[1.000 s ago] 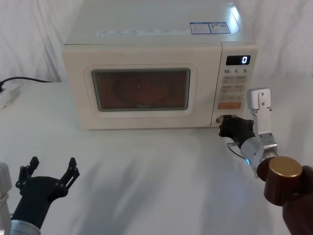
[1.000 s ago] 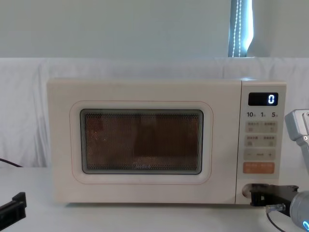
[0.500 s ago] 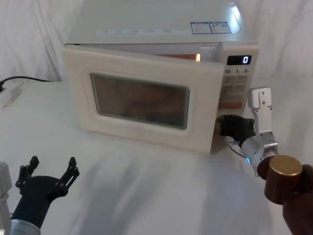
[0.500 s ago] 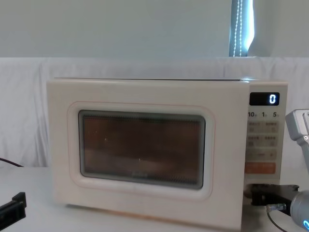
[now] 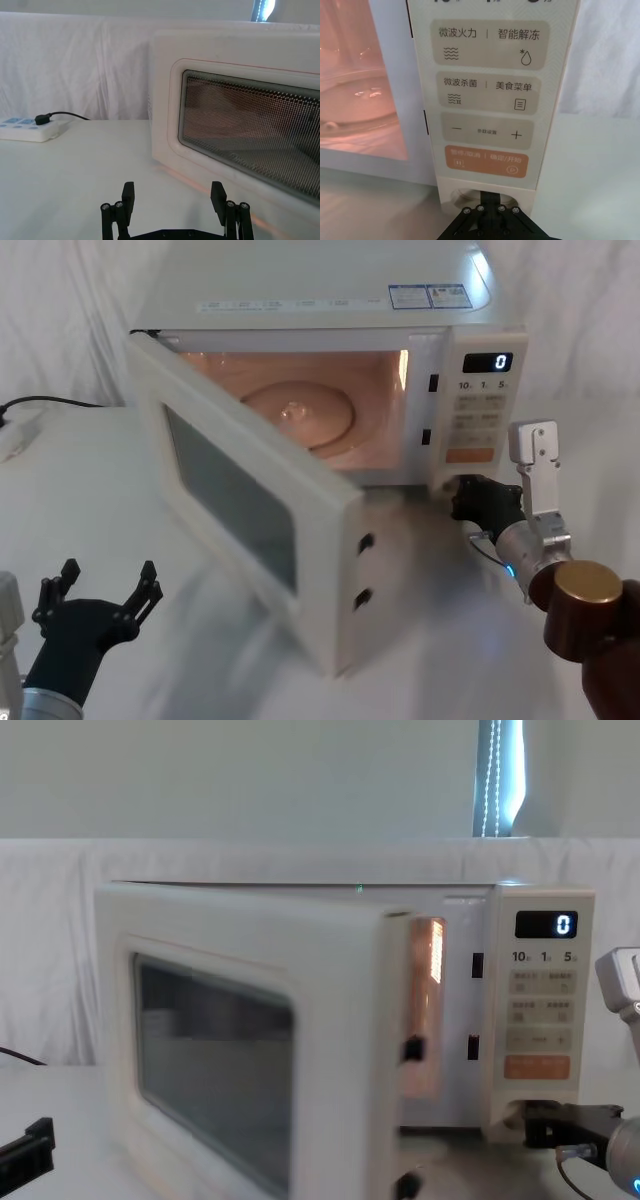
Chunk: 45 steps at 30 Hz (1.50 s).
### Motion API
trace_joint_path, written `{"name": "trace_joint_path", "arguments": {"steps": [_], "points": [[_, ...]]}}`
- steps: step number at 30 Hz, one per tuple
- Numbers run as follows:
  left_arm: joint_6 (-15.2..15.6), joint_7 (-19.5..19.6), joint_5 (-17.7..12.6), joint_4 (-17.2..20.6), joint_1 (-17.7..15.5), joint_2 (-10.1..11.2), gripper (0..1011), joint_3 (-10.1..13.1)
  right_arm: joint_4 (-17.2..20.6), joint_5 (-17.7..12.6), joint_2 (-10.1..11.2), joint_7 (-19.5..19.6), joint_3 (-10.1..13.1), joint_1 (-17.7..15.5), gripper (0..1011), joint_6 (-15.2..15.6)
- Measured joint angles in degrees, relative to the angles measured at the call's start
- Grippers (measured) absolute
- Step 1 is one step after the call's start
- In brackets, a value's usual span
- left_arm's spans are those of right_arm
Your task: Press the button to open the microwave door with one hand; close the microwave door with the other hand.
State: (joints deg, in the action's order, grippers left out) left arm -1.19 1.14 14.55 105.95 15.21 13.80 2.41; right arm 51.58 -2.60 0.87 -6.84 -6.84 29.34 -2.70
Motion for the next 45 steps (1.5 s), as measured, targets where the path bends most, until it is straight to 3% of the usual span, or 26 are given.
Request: {"name": "trace_joint_path", "arguments": {"steps": [21,33,45], "points": [[0.0,0.0,0.0,0.0,0.0,0.0,1001,0.0,16.5,0.8,1.7,0.6,-1.2,-10.7,0,2.7],[0.0,0.0,0.0,0.0,0.0,0.0,1001,0.0,25.7,1.3,1.2,3.0,-0.1,-18.6,0,0.2],[0.0,0.0,0.0,0.0,0.0,0.0,1001,0.0,28.2,1.1,0.3,3.7,0.8,-22.2,0,-1.2]]}}
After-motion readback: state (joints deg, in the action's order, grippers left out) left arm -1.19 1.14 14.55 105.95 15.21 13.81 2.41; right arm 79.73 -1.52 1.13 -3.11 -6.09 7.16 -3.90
